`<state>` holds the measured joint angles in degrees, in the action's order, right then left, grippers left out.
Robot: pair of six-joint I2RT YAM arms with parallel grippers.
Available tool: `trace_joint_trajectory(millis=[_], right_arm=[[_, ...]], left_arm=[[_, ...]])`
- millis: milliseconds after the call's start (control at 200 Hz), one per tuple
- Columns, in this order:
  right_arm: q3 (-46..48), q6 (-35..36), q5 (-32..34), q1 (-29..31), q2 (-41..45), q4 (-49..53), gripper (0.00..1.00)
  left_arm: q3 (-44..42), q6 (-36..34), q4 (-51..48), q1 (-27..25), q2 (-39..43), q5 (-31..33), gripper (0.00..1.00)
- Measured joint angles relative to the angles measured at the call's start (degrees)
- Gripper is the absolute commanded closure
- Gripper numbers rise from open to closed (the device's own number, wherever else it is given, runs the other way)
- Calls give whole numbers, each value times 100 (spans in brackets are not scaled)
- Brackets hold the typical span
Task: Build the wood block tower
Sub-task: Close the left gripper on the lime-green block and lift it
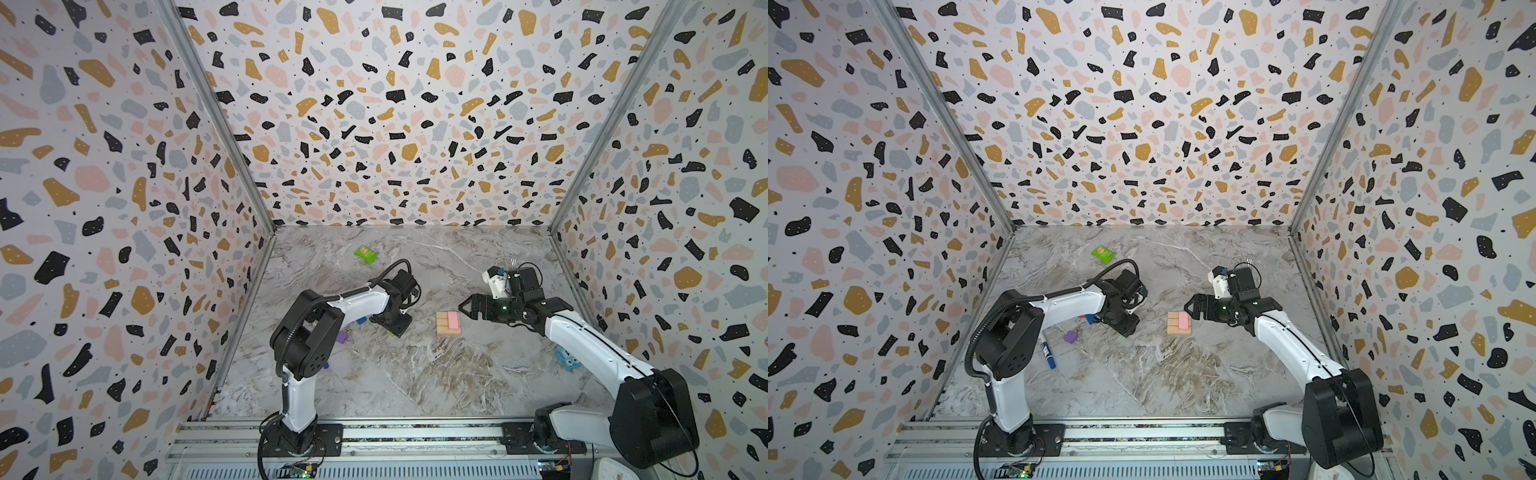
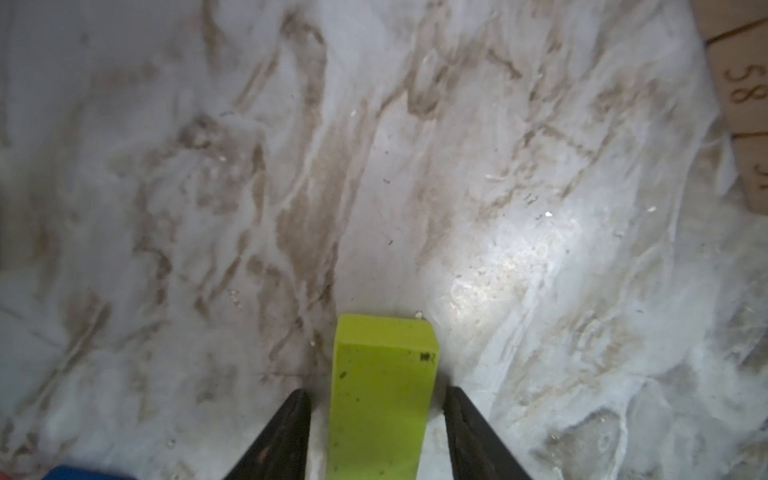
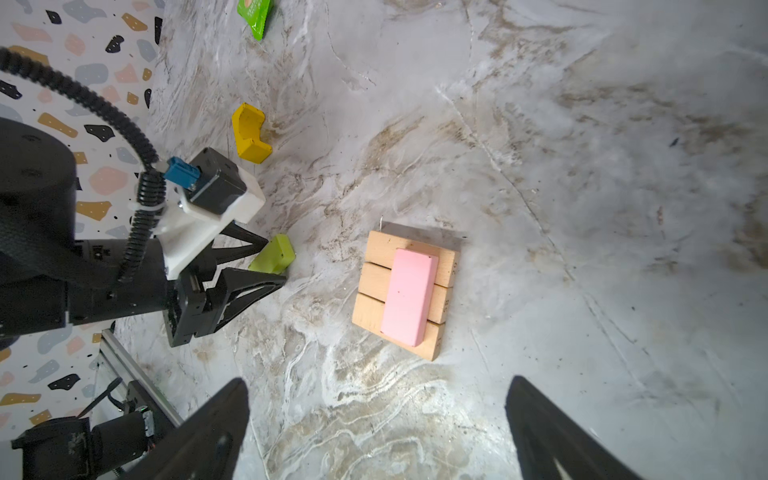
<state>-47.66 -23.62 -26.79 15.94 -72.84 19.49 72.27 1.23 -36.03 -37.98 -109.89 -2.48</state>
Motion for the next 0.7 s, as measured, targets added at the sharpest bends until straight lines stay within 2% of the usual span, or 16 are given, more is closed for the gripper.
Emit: trace_joint_trajectory(millis=[165, 290, 441, 701], right_arm=[[13, -76, -37, -48, -9, -28, 4], [142, -79, 33, -63, -7, -127, 0], [476, -122, 37, -184, -4, -289, 0], [579, -184, 15, -308, -22, -407, 2]], left_arm=[[0, 2, 2, 2, 0, -17, 54], [0, 11, 2, 4, 0, -70, 59], [0, 42, 2, 7, 0, -192, 66], [0, 94, 4, 24, 2, -332, 71]])
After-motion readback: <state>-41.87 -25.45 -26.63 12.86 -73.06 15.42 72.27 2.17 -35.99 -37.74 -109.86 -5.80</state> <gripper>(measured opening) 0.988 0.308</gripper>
